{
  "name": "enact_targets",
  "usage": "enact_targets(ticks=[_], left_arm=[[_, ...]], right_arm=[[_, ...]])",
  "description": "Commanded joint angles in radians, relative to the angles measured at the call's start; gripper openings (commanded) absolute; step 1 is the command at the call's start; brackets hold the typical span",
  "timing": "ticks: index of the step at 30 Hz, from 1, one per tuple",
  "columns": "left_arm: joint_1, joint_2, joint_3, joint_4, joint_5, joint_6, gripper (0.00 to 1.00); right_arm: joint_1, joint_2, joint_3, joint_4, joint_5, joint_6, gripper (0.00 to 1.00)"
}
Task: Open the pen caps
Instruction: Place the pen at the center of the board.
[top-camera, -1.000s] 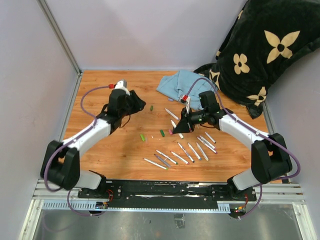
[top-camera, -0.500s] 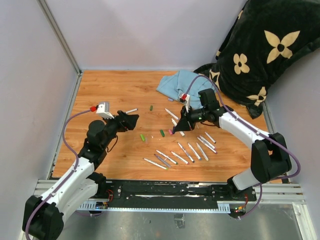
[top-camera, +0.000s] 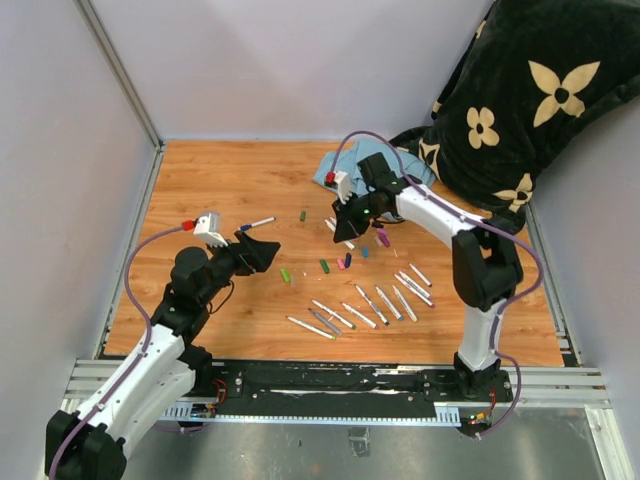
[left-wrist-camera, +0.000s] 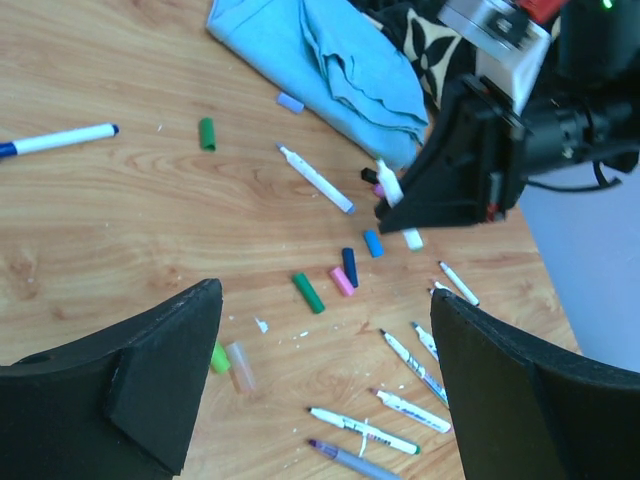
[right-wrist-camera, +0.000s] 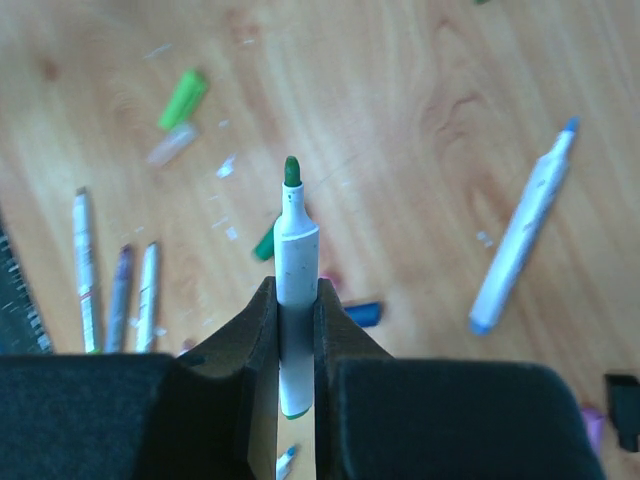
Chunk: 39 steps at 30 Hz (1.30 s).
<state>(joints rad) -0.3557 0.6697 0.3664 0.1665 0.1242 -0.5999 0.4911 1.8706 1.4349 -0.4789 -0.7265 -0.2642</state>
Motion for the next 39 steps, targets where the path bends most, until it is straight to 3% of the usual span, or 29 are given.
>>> enact_targets(ticks=[1,15,24,31,39], left_arm=[[0.002,-0.057,-0.043,-0.054,-0.022,-0.017,0.89],[0.002,-0.119,-0.082,-0.098,-0.044,-0.023,0.89],[0.001,-0.118,-0.076,-0.102,-0.051,-0.012,0.89],[0.002,-0.111,-0.019,-0.131,-0.054,0.057,0.88],[0.002,0.028,0.168,-0.216,-0.034,0.207,0.88]], right_arm=[[0.062,0.154,0.176,-0.146,0.186,-0.009,0.05],[0.109,0.463,0.512,-0.223,0.318,0.09,0.09],[0.113,0.453,0.525,-0.236,0.363,0.089,0.36],[0.091,0.262,0.447,-0.252,0.251,0.049,0.37],[-0.046,-0.179,0.123,-0.251,-0.246,-0.089,0.38]])
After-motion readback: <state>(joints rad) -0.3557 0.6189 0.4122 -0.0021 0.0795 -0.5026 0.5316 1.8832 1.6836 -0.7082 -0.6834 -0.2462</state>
